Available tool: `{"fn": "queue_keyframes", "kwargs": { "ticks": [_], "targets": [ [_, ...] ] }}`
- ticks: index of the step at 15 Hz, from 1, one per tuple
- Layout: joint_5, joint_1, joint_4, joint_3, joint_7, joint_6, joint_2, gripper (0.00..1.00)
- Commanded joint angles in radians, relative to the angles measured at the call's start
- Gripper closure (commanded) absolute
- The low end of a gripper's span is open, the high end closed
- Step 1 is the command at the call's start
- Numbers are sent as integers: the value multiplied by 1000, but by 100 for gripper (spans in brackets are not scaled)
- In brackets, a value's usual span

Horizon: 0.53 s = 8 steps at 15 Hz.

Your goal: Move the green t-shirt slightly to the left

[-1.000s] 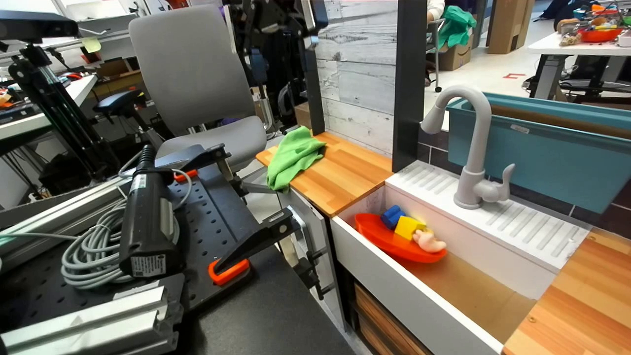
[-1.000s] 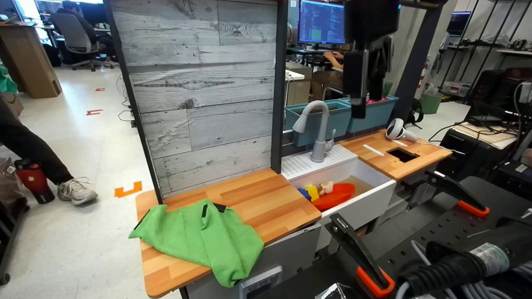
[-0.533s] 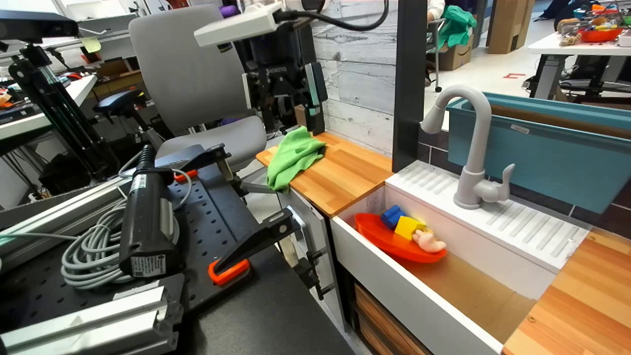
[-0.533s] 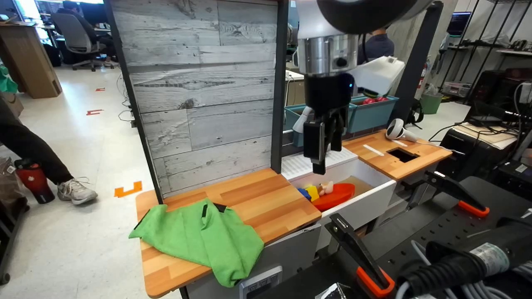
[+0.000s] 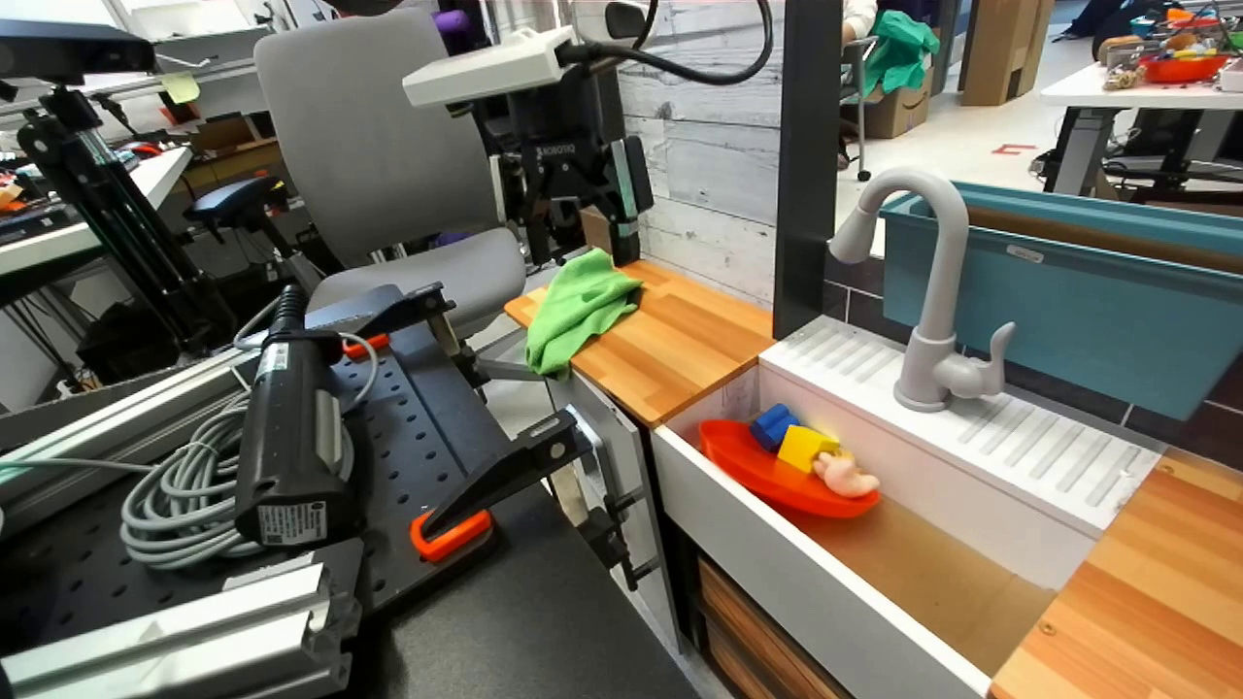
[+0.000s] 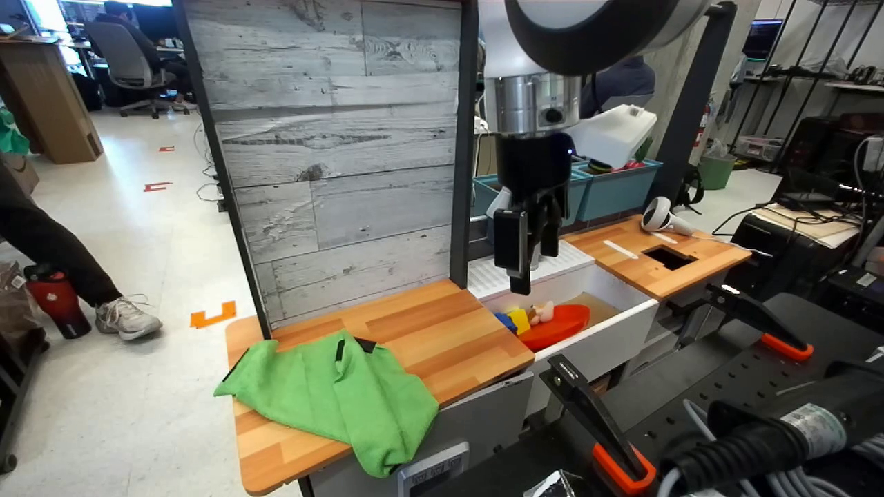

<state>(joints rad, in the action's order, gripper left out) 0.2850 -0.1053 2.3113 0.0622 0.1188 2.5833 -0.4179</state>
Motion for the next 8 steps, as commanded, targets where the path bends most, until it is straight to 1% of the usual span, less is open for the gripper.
{"fn": "queue_keyframes", "kwargs": {
  "ticks": [1,4,8],
  "targets": [
    [-60,14,-37,29,24,53,-49,0],
    [-137,27,-92,70,50,92,-101,0],
    [-180,11,-201,92,46,127,-201,0]
  ]
}}
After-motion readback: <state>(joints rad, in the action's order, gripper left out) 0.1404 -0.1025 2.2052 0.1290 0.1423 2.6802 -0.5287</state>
